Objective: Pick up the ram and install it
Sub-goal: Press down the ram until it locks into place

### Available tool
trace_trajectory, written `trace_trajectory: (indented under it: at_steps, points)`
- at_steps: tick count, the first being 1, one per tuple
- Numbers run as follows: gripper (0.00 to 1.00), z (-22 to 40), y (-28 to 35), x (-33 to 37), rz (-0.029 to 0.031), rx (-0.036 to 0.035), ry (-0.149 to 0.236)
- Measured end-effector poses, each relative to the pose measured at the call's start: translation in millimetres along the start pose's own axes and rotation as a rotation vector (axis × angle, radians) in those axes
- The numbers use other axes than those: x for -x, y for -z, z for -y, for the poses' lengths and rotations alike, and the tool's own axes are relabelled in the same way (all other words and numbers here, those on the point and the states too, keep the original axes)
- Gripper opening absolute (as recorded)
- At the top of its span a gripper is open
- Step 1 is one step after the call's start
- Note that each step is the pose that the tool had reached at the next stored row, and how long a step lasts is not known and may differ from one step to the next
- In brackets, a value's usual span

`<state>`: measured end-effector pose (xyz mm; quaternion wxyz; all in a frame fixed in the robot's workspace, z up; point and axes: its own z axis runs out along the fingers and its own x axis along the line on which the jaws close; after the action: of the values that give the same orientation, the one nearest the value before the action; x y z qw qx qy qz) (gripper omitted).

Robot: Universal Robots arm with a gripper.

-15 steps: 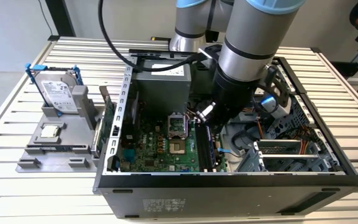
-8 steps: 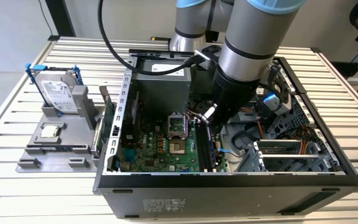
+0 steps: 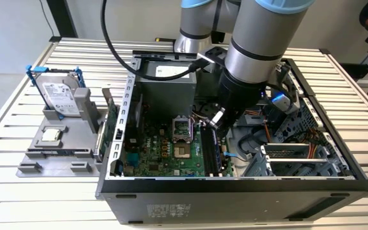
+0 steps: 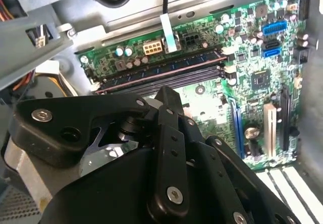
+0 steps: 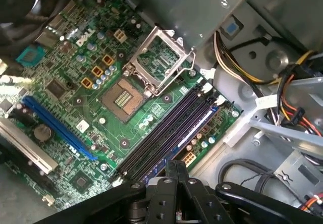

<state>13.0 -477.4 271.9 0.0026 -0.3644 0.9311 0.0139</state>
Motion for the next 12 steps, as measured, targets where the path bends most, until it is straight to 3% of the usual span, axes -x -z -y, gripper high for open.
trace_trajectory:
  at_steps: [12]
  points:
    - [0.0, 0.0, 0.8, 0.0, -0.0052, 0.003, 0.209]
